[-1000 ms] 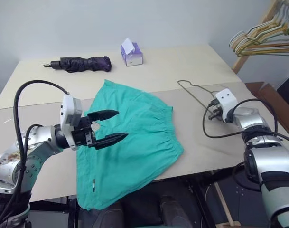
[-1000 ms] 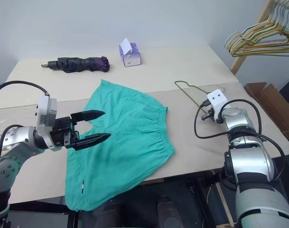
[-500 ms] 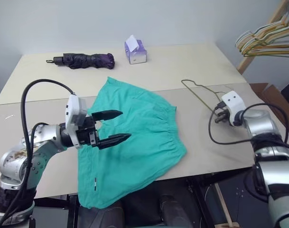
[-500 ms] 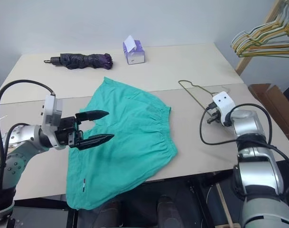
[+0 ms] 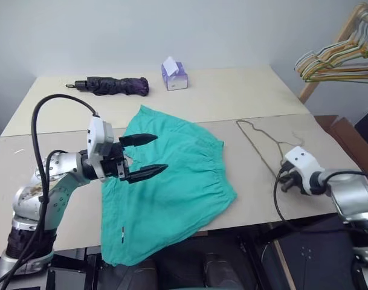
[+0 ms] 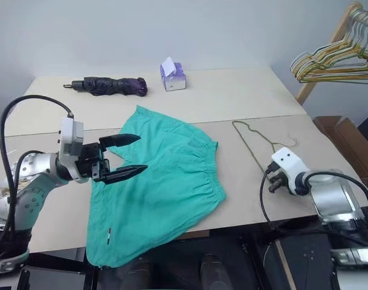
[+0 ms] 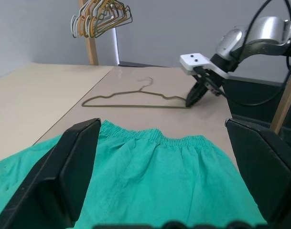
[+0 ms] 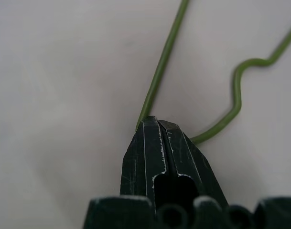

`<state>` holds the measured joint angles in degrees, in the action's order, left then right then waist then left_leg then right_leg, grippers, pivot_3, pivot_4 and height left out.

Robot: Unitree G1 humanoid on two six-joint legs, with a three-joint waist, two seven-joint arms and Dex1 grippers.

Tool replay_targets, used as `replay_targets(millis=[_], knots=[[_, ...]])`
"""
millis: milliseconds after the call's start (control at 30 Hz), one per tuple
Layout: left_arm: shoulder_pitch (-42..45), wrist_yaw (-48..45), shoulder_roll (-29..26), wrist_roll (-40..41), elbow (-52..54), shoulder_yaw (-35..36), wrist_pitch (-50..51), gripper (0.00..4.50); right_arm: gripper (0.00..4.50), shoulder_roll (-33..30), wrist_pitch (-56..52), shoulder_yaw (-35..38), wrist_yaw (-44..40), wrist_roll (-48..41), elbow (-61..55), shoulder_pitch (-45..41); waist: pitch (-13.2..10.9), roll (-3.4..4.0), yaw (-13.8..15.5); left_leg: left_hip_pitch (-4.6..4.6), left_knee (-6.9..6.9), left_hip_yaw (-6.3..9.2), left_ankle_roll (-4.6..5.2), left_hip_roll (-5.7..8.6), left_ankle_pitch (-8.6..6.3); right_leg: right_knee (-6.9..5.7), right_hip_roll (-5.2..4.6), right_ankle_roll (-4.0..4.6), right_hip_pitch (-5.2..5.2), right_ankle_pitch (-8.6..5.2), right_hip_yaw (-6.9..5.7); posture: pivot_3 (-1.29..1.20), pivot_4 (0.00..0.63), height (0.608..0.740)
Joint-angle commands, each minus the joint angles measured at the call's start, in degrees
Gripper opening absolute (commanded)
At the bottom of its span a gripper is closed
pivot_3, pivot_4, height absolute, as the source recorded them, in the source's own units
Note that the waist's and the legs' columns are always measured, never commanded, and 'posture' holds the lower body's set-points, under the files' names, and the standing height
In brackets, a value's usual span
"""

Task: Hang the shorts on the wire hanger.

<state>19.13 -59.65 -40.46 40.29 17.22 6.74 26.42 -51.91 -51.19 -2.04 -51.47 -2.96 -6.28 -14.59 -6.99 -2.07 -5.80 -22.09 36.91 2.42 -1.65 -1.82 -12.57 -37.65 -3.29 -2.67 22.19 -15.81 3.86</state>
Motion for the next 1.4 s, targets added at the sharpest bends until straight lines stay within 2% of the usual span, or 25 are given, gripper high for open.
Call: replay_targets(millis=[33, 100, 233, 267, 300, 467, 700, 967, 1000, 1100, 1400], knots=[[1.72, -0.81, 0.09, -0.56, -0.25, 0.39, -1.53, 4.50, 0.01, -4.21, 0.04, 3.03, -7.00, -6.30, -11.96, 6.81, 0.09, 0.00, -0.03, 0.00, 0.02, -0.01, 0.00, 0.00, 0.00, 0.00, 0.00, -0.05, 0.00, -0.03, 0.01, -0.16, 0.023, 0.740], [2.27, -1.00, 0.39, -0.88, -0.87, 0.09, -1.86, 4.50, 0.01, -5.19, 3.83, 4.79, -7.91, -7.44, -14.16, 10.14, 0.37, -0.02, -0.07, -0.02, 0.01, -0.02, 0.00, 0.00, 0.00, 0.01, 0.00, -0.21, 0.02, -0.12, 0.02, -0.17, 0.014, 0.740], [3.29, -0.99, 1.59, -1.39, -1.46, -0.68, -2.32, 4.50, 0.01, -2.07, 3.39, 5.34, 1.20, -4.41, -8.76, 7.55, 1.12, 0.00, -1.56, -0.02, 0.12, -0.19, -0.04, 0.03, 0.02, 0.05, -0.04, -0.38, 0.01, -0.01, 0.18, -0.18, 0.002, 0.740], [3.49, -1.08, 1.78, -1.54, -1.57, -0.83, -2.47, 4.50, 0.45, -1.79, 2.46, 6.02, 2.20, -4.69, -8.38, 6.68, 1.32, 0.01, -1.82, -0.01, 0.17, -0.27, -0.07, 0.03, 0.04, 0.07, -0.04, -0.40, 0.01, 0.05, 0.25, -0.18, 0.002, 0.740], [3.72, -1.14, 1.92, -1.67, -1.71, -0.95, -2.57, 4.50, 0.64, -1.52, 0.55, 7.50, 2.77, -5.78, -8.94, 5.78, 1.46, 0.04, -2.11, 0.00, 0.21, -0.30, -0.08, 0.03, 0.05, 0.07, -0.05, -0.42, 0.00, 0.06, 0.29, -0.18, 0.001, 0.740], [4.34, -1.11, 2.28, -1.73, -1.79, -0.81, -2.30, 4.50, 2.31, -1.79, -6.27, 11.73, 4.68, -8.95, -13.32, 4.87, 1.89, 0.29, -2.97, -0.02, 0.21, -0.25, -0.07, 0.02, 0.04, 0.05, -0.02, -0.44, 0.00, 0.06, 0.29, -0.19, 0.002, 0.740], [3.07, -0.77, 2.46, -1.28, -0.60, -0.69, -1.68, 4.50, 4.47, 0.32, -13.62, 11.22, 8.19, -11.51, -18.66, 6.97, 2.20, 0.38, -3.29, 0.00, 0.21, -0.28, -0.07, 0.03, 0.04, 0.04, -0.01, -0.45, 0.00, 0.05, 0.33, -0.19, 0.018, 0.740], [2.79, -1.07, 2.02, -0.84, -0.03, -0.68, -0.68, 4.50, 4.47, 5.97, -14.68, 3.89, 15.91, -8.67, -10.50, 4.14, 2.22, 0.41, -3.76, 0.00, 0.21, -0.28, -0.06, 0.02, 0.04, 0.04, 0.00, -0.44, 0.00, 0.05, 0.35, -0.18, 0.031, 0.740], [2.80, -1.17, 1.94, -0.81, -0.01, -0.67, -0.57, 4.50, 4.30, 6.26, -14.20, 3.21, 16.38, -8.37, -8.99, 3.86, 2.23, 0.42, -3.82, 0.00, 0.21, -0.28, -0.06, 0.02, 0.04, 0.04, 0.00, -0.45, 0.00, 0.05, 0.35, -0.18, 0.030, 0.740], [2.82, -1.26, 1.87, -0.79, 0.13, -0.55, -0.29, 4.50, 3.68, 6.65, -13.26, 1.69, 17.17, -7.68, -5.31, 2.88, 2.46, 0.26, -4.12, 0.04, 0.21, -0.28, -0.06, 0.01, 0.04, 0.04, 0.01, -0.44, -0.05, 0.05, 0.35, -0.18, 0.029, 0.740], [2.13, -1.22, 1.21, -0.60, 0.83, 0.31, 0.25, 4.50, 0.69, 5.49, -12.10, 0.77, 17.08, -8.17, -6.44, 2.14, 2.60, 0.14, -4.12, 0.06, 0.21, -0.25, -0.06, 0.01, 0.04, 0.06, 0.01, -0.45, -0.09, 0.05, 0.34, -0.15, 0.026, 0.740]])
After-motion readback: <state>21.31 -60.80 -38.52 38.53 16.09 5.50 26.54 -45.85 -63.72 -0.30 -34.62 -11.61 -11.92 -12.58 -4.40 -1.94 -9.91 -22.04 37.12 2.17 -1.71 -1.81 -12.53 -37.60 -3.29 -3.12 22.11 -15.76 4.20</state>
